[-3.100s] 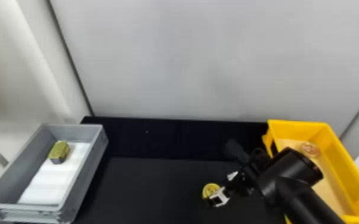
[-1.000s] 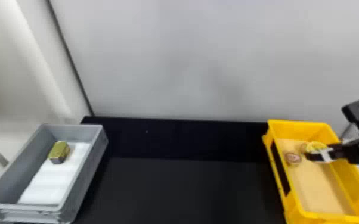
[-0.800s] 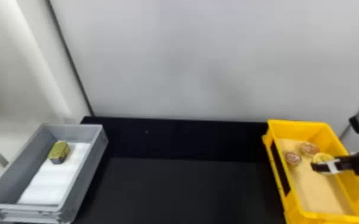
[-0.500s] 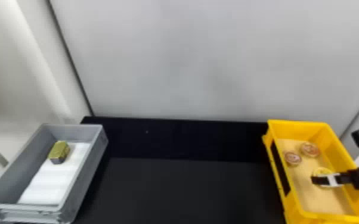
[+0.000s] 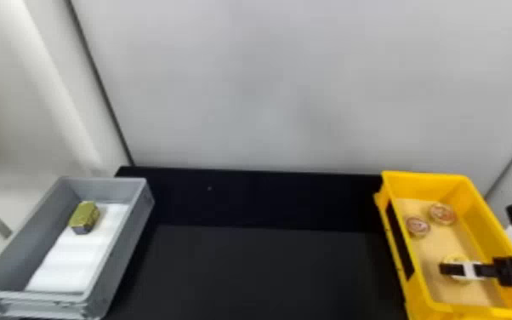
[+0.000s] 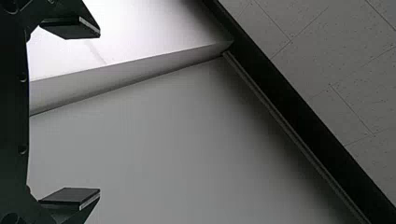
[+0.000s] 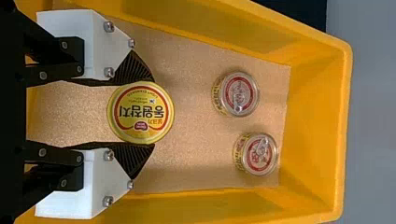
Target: Pick up the round yellow can and place it in the yellow rectangular box
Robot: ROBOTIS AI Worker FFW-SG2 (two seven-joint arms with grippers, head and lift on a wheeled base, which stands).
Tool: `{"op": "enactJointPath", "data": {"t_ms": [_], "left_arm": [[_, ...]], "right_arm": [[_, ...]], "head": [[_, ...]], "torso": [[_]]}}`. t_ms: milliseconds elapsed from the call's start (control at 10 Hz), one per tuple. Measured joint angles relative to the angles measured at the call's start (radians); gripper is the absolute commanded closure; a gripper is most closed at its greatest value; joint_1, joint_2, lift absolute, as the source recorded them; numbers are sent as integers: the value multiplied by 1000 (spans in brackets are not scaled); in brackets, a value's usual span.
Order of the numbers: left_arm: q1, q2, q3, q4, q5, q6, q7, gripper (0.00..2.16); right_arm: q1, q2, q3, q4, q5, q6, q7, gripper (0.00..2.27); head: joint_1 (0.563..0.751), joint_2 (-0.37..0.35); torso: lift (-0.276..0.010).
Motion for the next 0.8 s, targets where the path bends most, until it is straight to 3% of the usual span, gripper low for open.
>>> {"op": "enactJointPath", "data": {"t_ms": [300, 600, 800], "left_arm": [[-3, 1, -3, 0, 1, -2, -3, 87], [-5, 3, -3, 0, 2, -4, -6, 87], [-5, 4, -3, 0, 3, -5, -6, 87]], "right_arm": [[16, -22, -1, 31, -148, 9, -85, 670], [33, -42, 3, 40, -256, 11, -146, -2], [39, -47, 8, 35, -290, 17, -154, -2]], "head": [[663, 54], [663, 54], [663, 54]], "torso": [[-10], [-10], [-10]]}}
